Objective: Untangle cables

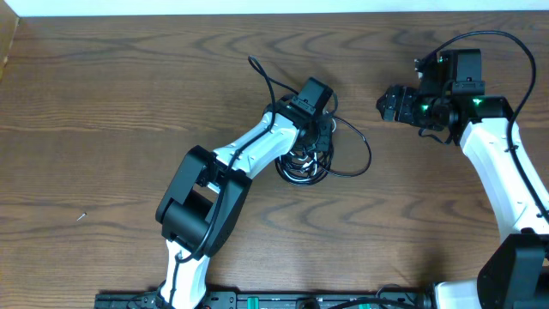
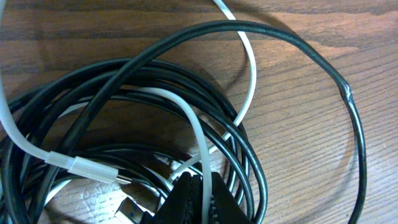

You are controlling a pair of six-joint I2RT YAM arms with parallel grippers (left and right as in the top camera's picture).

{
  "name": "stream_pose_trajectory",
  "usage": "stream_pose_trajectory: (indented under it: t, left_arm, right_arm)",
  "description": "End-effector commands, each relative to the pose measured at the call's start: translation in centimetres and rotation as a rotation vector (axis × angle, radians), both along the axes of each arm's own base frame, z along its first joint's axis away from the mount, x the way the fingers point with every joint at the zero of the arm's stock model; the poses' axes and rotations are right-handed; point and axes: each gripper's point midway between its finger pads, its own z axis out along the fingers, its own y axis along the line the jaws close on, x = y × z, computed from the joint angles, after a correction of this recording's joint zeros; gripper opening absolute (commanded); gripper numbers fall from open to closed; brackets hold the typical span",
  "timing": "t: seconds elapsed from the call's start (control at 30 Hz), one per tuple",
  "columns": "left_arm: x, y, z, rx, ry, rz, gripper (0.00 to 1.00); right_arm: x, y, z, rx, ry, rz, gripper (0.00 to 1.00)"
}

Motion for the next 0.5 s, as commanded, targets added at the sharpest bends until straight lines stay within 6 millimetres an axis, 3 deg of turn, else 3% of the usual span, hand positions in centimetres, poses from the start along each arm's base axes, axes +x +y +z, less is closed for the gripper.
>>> stream_pose_trajectory:
  t: [0.0,0.23,0.33,0.47]
  left_arm:
    - [0.9,-0.1,2.0,-0.027,-0.036,-0.004,0.07]
    - [2.1,-0.1,12.9,-0.194,-0.224,0.008,0.07]
    - [1.9,0.1,17.9,-0.269,-0.311,0.030,0.07]
    - [1.3,0.5,22.9,-0.338,-0.412,0.029,0.08]
  right_arm:
    - [0.2,0.2,0.0,-0.007,-0.006,0.010,0.85]
    - [0.4,1.6,-0.5,-0.010,-0.004,0.043,0.86]
    - [0.4,2.4,-1.1,-0.002,0.008,0.063,0.86]
    - [0.3,3.7,-1.7,0.028,0.023,0.098,0.86]
